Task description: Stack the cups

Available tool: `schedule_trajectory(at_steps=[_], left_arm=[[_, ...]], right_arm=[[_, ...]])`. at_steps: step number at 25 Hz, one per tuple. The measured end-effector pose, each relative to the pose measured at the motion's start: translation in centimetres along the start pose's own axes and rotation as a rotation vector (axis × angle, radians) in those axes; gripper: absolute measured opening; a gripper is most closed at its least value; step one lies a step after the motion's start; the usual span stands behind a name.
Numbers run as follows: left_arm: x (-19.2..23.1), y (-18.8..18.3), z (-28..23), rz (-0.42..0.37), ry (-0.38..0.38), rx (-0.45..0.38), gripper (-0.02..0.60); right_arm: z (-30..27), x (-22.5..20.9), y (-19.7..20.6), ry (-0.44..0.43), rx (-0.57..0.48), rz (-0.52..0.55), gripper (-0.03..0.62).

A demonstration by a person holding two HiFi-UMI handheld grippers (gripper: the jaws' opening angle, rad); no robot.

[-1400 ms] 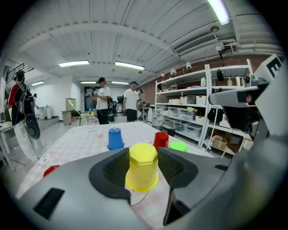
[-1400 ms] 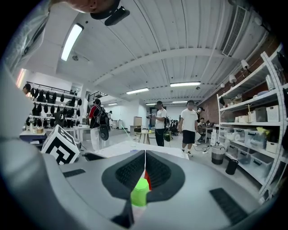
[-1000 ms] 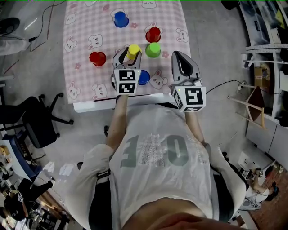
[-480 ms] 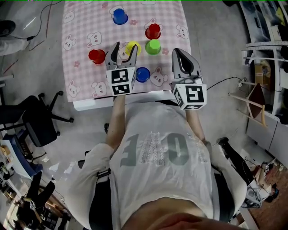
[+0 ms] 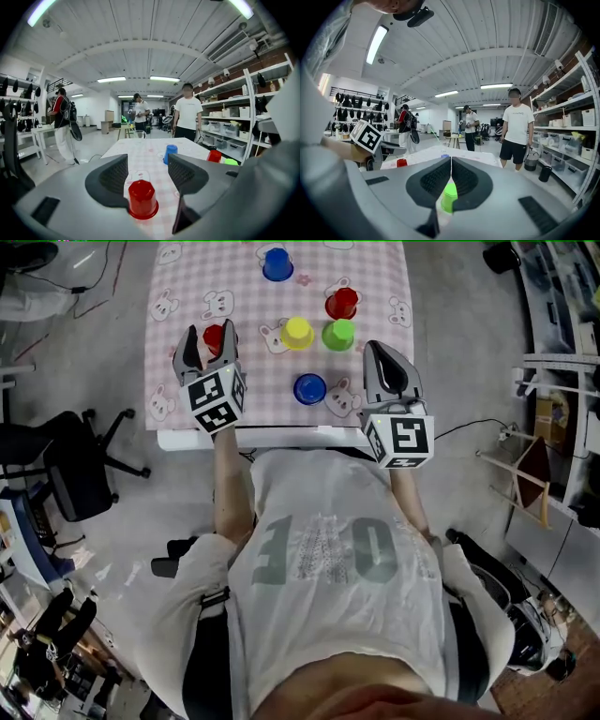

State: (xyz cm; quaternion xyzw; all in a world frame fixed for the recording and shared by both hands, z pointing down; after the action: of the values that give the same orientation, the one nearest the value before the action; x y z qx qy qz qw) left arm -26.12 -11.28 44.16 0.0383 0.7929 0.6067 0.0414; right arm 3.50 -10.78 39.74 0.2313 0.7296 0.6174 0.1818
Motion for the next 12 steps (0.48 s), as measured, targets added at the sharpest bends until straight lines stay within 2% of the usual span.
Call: schedule_trajectory(at_steps=[5,8,12], left_arm=[[1.9,3.2,-0.5,0.037,0.011,0.099,0.249],[2.2,4.4,-0.8,0.074,0.031,0.131,0.249],[2.4,5.6,-1.2,0.072,0.039,0.168,0.249]], right_arm=[[-0.1,0.6,0.1,-0.015,0.005,0.005,0.029],[0.0,0.9,0.2,-0.019,0.009,0.010,0.029],[0.3,0.9,0.3,-0.016,0.010,0.017,0.029]])
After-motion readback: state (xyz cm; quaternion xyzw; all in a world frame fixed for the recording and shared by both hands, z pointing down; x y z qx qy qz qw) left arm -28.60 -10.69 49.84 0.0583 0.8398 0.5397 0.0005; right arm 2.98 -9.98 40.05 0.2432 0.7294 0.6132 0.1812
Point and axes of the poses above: the fingertips, and each gripper's own axes: z backward along the fingers, x to its left, y out of its underside, the point moved 5 cm from there along z, backward along the fingers, and after that the axes turned 3 degrees about -x, right-handed, at the moved point
